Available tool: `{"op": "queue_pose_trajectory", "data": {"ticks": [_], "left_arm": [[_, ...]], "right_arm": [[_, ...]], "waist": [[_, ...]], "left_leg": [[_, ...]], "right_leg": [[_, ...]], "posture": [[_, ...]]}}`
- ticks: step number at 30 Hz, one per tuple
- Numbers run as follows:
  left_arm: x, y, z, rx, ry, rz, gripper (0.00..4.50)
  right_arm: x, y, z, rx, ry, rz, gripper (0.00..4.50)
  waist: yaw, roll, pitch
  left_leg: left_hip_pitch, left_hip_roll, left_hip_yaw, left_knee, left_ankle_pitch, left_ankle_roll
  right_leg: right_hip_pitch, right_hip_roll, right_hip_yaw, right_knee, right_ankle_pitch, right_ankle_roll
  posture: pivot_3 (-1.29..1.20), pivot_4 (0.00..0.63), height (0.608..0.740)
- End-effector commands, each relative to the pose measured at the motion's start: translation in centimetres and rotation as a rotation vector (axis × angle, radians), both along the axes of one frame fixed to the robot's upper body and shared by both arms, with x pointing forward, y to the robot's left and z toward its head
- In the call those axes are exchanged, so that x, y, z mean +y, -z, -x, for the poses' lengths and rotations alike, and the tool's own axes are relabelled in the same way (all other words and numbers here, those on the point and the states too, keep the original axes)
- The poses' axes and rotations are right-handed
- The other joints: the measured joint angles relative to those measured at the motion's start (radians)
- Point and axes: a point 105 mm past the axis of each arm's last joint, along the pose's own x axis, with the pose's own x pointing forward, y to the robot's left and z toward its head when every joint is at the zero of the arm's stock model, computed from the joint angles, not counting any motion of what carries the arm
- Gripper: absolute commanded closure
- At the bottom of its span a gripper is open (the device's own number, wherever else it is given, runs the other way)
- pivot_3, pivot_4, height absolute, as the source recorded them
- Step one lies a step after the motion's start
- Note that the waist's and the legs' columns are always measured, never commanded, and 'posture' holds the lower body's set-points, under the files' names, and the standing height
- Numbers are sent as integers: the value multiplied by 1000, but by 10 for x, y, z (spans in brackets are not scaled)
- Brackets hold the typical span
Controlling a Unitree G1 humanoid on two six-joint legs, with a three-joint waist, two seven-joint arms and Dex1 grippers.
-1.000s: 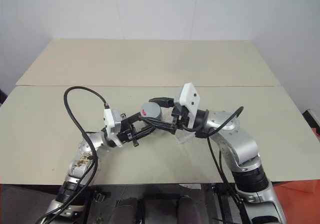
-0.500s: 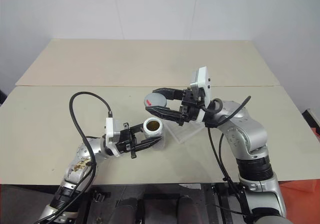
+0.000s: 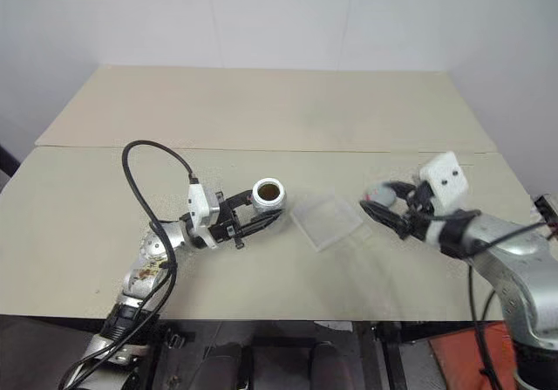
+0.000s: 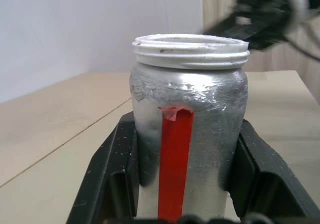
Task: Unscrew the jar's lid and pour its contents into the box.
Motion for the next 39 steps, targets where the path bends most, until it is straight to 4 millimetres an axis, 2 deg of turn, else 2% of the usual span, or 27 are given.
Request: {"op": "queue_pose_trajectory", "data": {"ticks": [1,5,8,12,13,17,21,25,29,33,39], "left_arm": [[-3,-12,-11,-77,-26,-13,2586],[-10,-16,-21,-106,-41,-29,2586],[-14,-18,-24,-129,-43,-38,2586],[-17,-23,-29,-153,-63,-33,2586],[-17,-23,-30,-160,-67,-39,2586],[-18,-27,-34,-179,-81,-54,2586],[-22,-34,-42,-257,-97,-131,2586],[-33,-36,-52,-476,-112,-288,2586],[-46,-40,-64,-766,-119,-485,2586],[-64,-46,-73,-1041,-111,-619,2586],[-95,-50,-76,-1598,-67,-747,2586]], "right_arm": [[-12,15,13,67,41,91,1729],[-15,50,20,205,90,109,1729],[-19,64,16,255,142,117,1729],[-22,74,16,299,146,185,436],[-22,74,17,299,136,200,129],[-21,66,15,267,126,213,54],[-5,32,14,138,32,148,54],[12,6,27,48,-108,157,54],[25,-15,25,-64,-152,112,54],[36,-17,41,-59,-266,158,54],[38,-16,36,-87,-222,131,54]], "waist": [[0,0,0],[-10,0,0],[-14,0,0],[-12,0,0],[-11,0,0],[-8,0,0],[-7,0,0],[-2,0,0],[3,-2,1],[9,-3,2],[20,-4,2]], "left_leg": [[0,0,0,0,0,0],[0,0,0,1,0,0],[0,0,-1,1,0,0],[-1,-1,-1,1,0,0],[-1,-1,-1,1,0,0],[-1,-1,-2,1,0,0],[-1,-1,-2,1,0,0],[-1,-1,-2,1,0,0],[-1,-1,-2,1,0,0],[-3,-1,-3,1,0,0],[-10,-5,-5,2,-2,4]], "right_leg": [[0,0,0,0,0,0],[0,0,1,0,0,1],[1,0,1,0,0,1],[0,0,1,0,0,1],[0,0,1,-1,0,1],[0,0,1,-1,0,1],[0,0,1,-1,0,1],[1,1,1,-1,0,2],[1,1,0,-4,1,3],[2,1,-1,-7,3,4],[0,-3,-2,-14,4,8]], "posture": [[0,150,740],[0,150,740],[0,150,740],[0,150,740],[0,150,740],[0,150,740],[0,150,740],[0,150,740],[0,150,740],[0,150,740],[0,150,740]]}}
